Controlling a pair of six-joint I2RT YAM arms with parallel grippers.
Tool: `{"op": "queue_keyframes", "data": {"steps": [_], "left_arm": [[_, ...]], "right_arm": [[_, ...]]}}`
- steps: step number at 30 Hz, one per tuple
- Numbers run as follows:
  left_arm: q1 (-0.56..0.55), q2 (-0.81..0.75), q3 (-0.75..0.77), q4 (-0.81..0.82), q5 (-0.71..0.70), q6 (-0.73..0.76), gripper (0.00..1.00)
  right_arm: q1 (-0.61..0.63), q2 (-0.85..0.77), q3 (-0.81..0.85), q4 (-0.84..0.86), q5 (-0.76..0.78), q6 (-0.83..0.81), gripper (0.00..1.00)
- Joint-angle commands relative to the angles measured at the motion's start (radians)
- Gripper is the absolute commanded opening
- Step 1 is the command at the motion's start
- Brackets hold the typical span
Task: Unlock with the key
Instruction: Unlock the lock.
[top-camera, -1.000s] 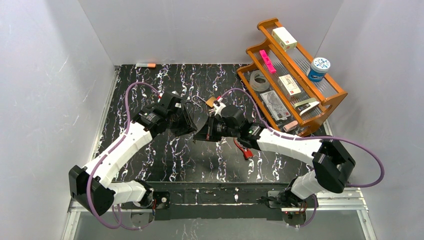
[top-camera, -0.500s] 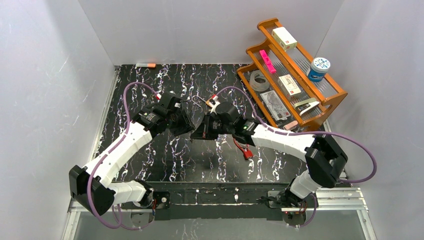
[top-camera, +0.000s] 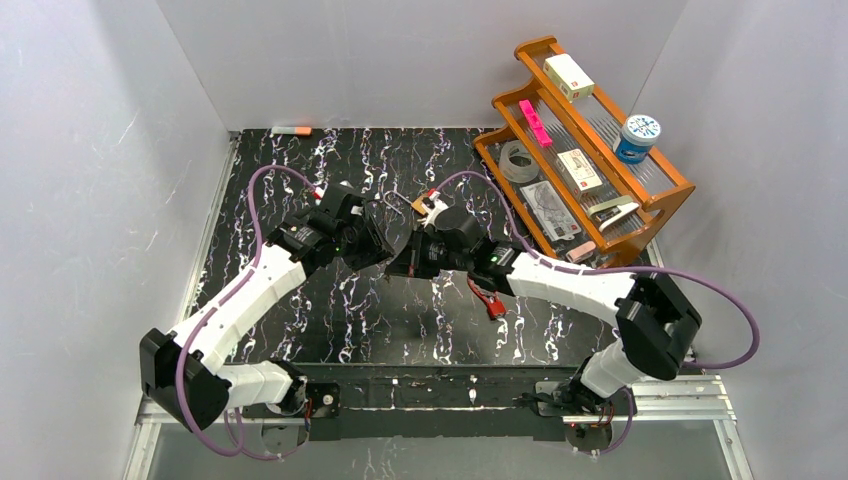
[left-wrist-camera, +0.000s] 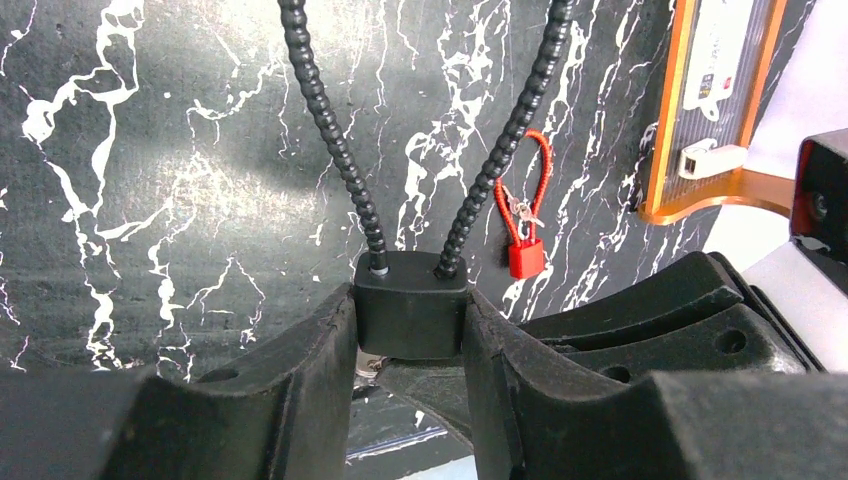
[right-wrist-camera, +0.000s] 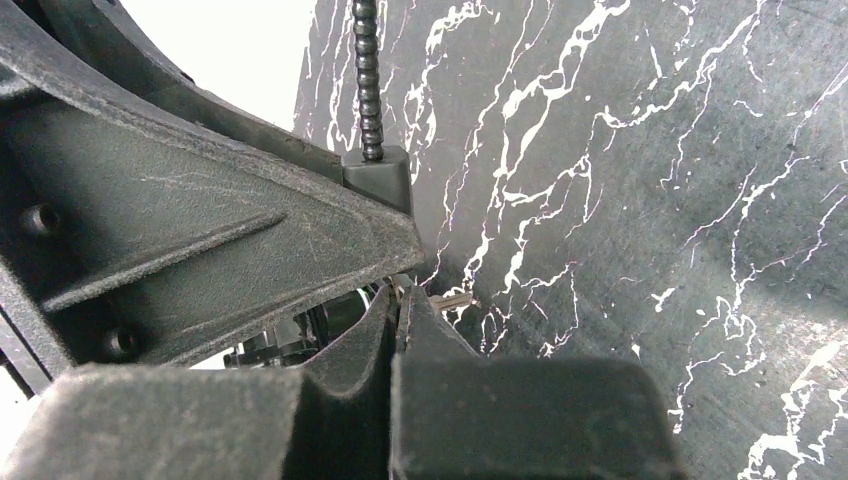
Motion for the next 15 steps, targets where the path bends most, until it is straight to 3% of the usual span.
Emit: {"op": "queue_keyframes", "data": {"steps": [1, 15], "left_arm": [[-0.025, -0.008, 0.041, -0.160, 0.063, 0.063, 0.00], [-0.025, -0.010, 0.026, -0.139, 0.065, 0.084, 0.00]], "right_arm": [[-0.043, -0.055, 0.050, 0.005, 0.166, -0.049, 0.01], [-0.131, -0.098, -0.034, 0.108, -0.118, 0.032, 0.01]]}}
